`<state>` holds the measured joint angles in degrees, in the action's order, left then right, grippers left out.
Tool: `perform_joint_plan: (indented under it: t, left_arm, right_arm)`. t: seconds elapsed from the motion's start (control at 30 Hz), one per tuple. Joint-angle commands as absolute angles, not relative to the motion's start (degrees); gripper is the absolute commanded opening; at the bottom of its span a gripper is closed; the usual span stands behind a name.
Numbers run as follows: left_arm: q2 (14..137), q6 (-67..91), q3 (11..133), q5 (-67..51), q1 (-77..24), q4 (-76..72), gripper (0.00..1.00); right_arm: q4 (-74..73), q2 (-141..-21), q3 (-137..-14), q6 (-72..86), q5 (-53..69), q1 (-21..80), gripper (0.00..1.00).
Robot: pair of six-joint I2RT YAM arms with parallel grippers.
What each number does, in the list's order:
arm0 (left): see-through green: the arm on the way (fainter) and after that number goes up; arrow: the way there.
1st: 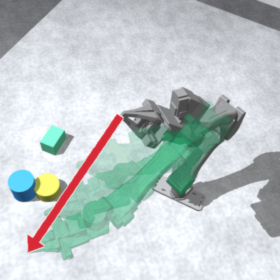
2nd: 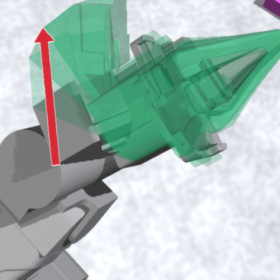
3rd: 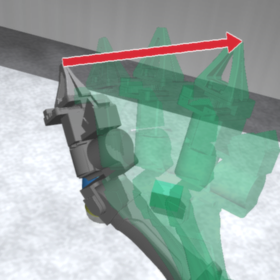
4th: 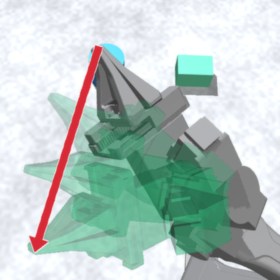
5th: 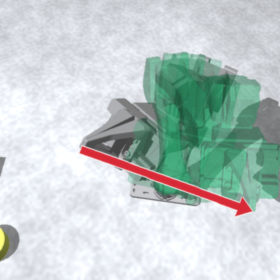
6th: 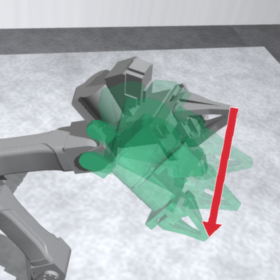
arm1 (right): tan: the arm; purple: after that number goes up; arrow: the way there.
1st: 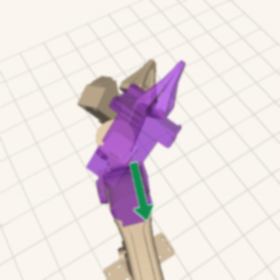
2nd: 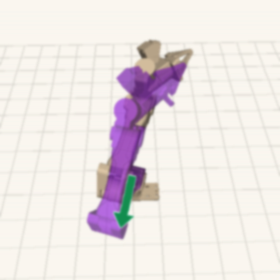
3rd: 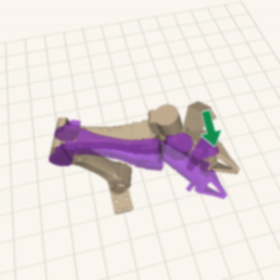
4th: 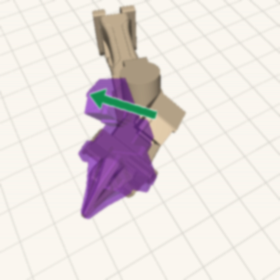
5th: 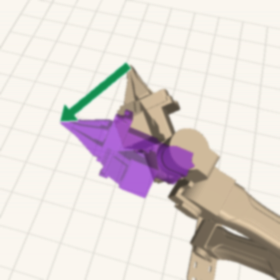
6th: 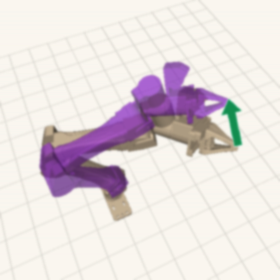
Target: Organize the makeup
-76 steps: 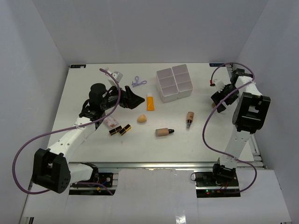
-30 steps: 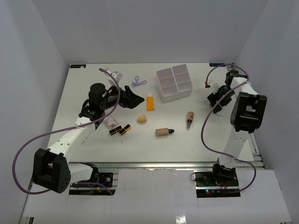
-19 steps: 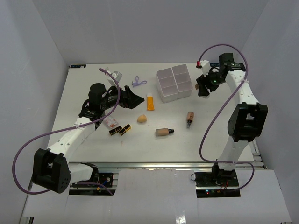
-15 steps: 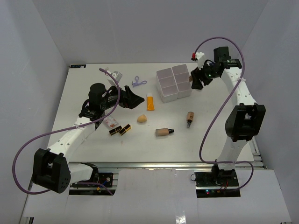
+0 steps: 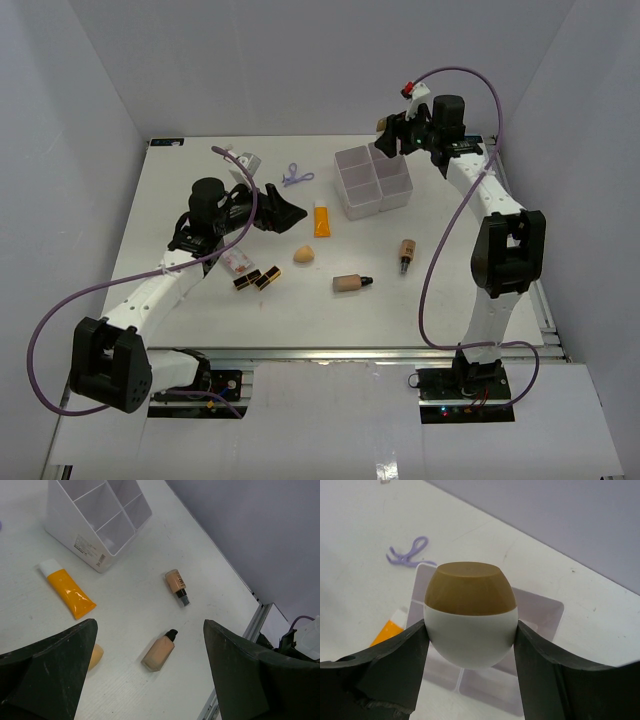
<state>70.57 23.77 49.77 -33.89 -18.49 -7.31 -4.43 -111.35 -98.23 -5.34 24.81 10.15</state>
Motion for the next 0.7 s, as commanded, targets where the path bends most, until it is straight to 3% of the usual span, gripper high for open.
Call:
perform_joint_plan:
  t: [0.0,0.3,0.67]
  left_arm:
    - [72.0,23.0,51.6,-35.0,-18.1,-6.9,0.98]
    - [72.9,23.0,51.7,-35.5,-18.1,-6.9,0.98]
    - [73.6,22.9,51.8,-35.4,-18.1,-6.8,0.98]
  right_arm:
    - [17.2,-112.7,-98.2,5.0,17.6,10.1,0.15]
    - [26.3,-117.3,-93.8,6.2,11.2,10.1,0.15]
    - [31.8,-120.3,-91.3,3.1,9.4,10.8,0.22]
